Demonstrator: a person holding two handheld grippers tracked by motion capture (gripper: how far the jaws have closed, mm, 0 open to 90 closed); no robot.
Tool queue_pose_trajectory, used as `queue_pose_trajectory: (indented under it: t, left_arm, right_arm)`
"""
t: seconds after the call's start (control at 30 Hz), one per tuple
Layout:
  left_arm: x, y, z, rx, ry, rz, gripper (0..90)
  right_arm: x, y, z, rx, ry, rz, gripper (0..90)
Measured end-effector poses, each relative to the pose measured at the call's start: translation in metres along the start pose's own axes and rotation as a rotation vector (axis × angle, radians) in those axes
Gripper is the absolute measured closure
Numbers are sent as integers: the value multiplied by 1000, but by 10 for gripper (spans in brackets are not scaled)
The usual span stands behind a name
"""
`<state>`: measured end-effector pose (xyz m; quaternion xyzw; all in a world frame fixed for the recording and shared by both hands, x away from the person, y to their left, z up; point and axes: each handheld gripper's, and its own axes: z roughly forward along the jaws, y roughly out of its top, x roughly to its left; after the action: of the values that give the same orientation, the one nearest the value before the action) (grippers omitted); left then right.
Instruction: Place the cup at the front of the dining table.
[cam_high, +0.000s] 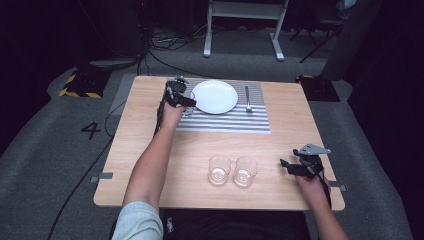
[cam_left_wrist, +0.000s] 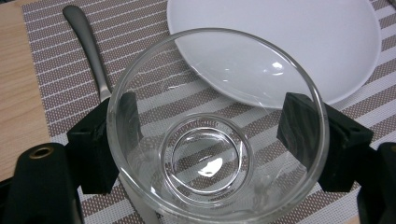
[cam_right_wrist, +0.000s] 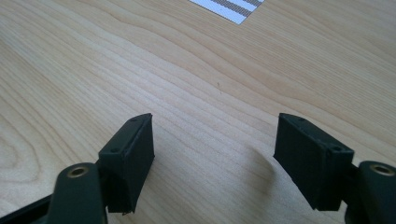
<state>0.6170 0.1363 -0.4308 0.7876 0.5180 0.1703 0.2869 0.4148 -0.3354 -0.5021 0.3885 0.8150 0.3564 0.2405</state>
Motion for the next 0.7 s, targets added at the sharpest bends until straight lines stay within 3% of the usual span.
queue_pose_trajectory:
  t: [0.3, 0.43, 0.47, 0.5, 0.6, 0.7]
  left_arm:
    - [-1, -1, 8, 23, -7, 21, 188]
    - [0, -4, 8, 21, -8, 1, 187]
    - [2, -4, 7, 22, -14, 19, 187]
    - [1, -5, 7, 24, -18, -2, 187]
    - [0, -5, 6, 27, -30, 7, 185]
    - [-2, -5, 6, 25, -17, 23, 183]
  right_arm:
    - [0, 0, 0, -1, -4, -5, 285]
    - [1, 0, 0, -2, -5, 0, 285]
    - [0, 0, 0, 0, -4, -7, 285]
    - [0, 0, 0, -1, -4, -6, 285]
    - [1, 0, 0, -2, -5, 1, 285]
    - [0, 0, 0, 0, -5, -6, 285]
